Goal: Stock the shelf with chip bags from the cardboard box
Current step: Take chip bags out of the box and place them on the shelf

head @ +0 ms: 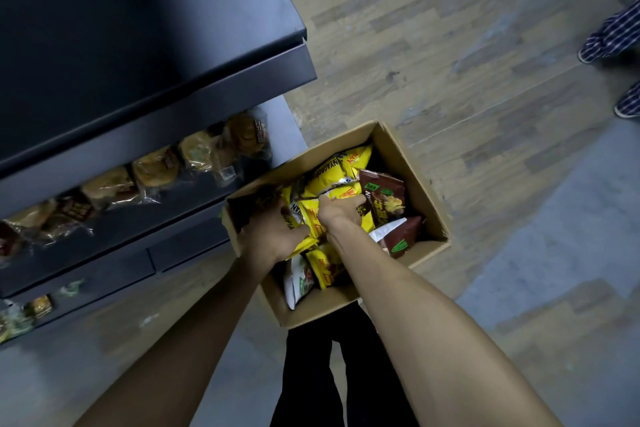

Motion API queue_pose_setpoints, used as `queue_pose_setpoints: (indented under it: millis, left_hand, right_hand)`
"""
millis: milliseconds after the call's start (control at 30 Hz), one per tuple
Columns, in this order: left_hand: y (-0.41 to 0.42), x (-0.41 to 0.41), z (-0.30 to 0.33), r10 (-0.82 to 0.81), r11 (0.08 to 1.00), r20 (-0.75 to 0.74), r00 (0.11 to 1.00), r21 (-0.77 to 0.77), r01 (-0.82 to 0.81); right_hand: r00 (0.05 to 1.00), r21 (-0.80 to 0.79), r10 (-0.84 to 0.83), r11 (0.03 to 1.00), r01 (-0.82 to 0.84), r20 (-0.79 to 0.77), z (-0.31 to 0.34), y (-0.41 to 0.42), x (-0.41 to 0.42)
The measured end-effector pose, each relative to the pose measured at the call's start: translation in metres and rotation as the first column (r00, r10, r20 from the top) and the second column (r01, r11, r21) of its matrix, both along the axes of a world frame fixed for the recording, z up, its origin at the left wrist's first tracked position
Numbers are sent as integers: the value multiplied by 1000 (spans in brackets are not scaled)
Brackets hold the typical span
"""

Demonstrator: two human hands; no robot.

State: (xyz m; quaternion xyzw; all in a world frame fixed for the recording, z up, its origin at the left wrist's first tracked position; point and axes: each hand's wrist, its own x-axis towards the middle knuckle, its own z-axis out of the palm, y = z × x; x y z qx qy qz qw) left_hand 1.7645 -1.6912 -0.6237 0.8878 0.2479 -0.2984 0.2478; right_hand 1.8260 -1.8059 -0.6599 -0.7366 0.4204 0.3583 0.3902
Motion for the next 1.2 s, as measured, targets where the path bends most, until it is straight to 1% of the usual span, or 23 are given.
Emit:
queue_pose_setpoints:
  millis: [100, 167, 233, 300, 367, 433, 500, 533, 600, 667, 733, 833, 900, 967, 1100, 1200]
  left_hand:
    - [7, -5, 13, 22, 999, 58, 998, -42, -20]
    - [9, -11, 21, 13, 997, 67, 998, -77, -8]
    - [8, -18, 25, -4, 995, 68, 998, -99, 10]
    - [3, -23, 26, -39, 994, 90, 995, -97, 48]
    - [-7, -23, 26, -70, 996, 100, 993, -56, 75]
    - [-18, -19, 24, -89, 996, 108, 990, 0, 90]
    - [-30, -18, 14, -111, 993, 108, 988, 50, 106]
    - [-35, -18, 8, -114, 992, 109, 988, 72, 106]
    - [-45, -19, -8, -91, 990, 99, 991, 116, 79]
    - [-53, -17, -23, -80, 980, 84, 993, 186, 63]
    - [-57, -14, -34, -65, 976, 71, 995, 214, 48]
    - [-60, -12, -48, 16, 987, 86, 996, 160, -30]
    - [-63, -13, -53, 44, 990, 78, 996, 130, -54]
    - [-64, -14, -55, 35, 989, 83, 996, 143, -47]
    - [-56, -12, -52, -14, 980, 96, 995, 199, -5]
    - [-46, -6, -36, 27, 984, 72, 997, 171, -39]
  right_hand:
    - [983, 45, 169, 984, -173, 73, 20, -13, -11]
    - [957, 59, 271, 959, -277, 103, 40, -28, -19]
    - [916, 39, 383, 920, -390, 120, 60, -48, -25]
    - [849, -21, 506, 860, -509, 153, 80, -67, -30]
    - [748, -128, 628, 777, -616, 213, 95, -82, -35]
    - [587, -342, 760, 650, -679, 278, 100, -88, -40]
    - [423, -547, 869, 492, -677, 258, 89, -88, -40]
    - [379, -601, 900, 427, -675, 213, 78, -86, -39]
    - [371, -636, 919, 368, -678, 137, 54, -81, -37]
    - [388, -644, 918, 345, -683, 80, 30, -77, -36]
    - [397, -648, 916, 338, -682, 61, 13, -72, -34]
    - [419, -651, 908, 335, -681, 29, -3, -66, -29]
    - [428, -670, 904, 322, -669, 7, -11, -65, -27]
    - [431, -682, 902, 316, -660, 0, -14, -66, -28]
    - [421, -652, 907, 323, -685, 7, -4, -70, -28]
    - [426, -619, 904, 353, -702, 32, 10, -73, -29]
